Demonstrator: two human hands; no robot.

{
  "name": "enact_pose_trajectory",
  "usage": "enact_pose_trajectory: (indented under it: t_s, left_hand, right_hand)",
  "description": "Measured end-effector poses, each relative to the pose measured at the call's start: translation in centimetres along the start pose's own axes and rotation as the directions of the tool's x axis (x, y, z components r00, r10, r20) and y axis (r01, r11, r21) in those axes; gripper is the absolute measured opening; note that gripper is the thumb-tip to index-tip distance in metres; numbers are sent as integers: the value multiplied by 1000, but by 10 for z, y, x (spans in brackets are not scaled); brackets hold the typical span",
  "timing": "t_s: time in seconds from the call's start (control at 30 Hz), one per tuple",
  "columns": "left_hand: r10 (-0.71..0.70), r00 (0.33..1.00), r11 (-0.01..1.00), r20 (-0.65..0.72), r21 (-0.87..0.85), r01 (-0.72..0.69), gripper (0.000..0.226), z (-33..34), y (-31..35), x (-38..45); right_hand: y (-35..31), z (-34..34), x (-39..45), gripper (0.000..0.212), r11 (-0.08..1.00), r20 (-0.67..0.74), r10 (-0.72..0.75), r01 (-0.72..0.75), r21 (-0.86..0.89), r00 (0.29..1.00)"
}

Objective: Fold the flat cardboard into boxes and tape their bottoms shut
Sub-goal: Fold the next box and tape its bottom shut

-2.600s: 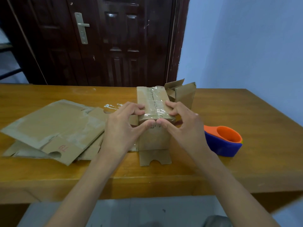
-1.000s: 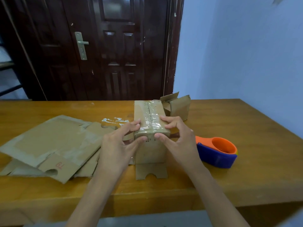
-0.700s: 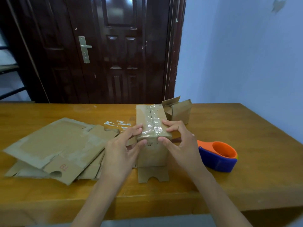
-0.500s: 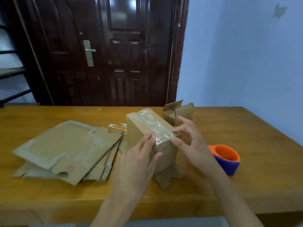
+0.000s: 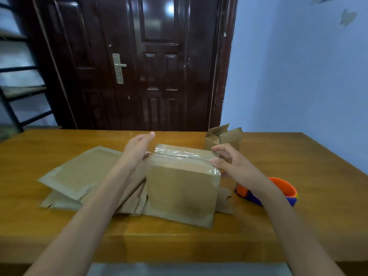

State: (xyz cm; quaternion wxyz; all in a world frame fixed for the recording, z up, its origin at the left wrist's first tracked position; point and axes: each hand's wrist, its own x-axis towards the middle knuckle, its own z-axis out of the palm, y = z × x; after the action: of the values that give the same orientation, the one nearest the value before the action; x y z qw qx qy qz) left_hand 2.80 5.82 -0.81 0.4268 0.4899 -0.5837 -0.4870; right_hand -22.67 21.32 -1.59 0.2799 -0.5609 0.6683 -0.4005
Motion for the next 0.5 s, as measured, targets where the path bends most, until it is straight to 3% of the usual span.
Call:
enact_pose_trajectory:
  t_s: [0.03,0.1,0.33,0.5]
  left_hand:
    - [-161,977,979,138,-104,176,44,2,-1,2]
    - [-295,900,926,321,-137,352,49,6,-7,-11]
    - [-178,917,937,357,-224,269,32,10,-17,-41]
    - [-211,917,937,338,-199,289,35,12,-15,-40]
  right_hand:
    - [-4,-1,3,38,1000,31,27,-27,13,999]
    - [-12,-1,8,45,997,55,75,-77,24,996]
    - [-5,8,15,48,993,2,95,-95,66,995]
    - [0,16,14,44,983,-49,90,-81,167,995]
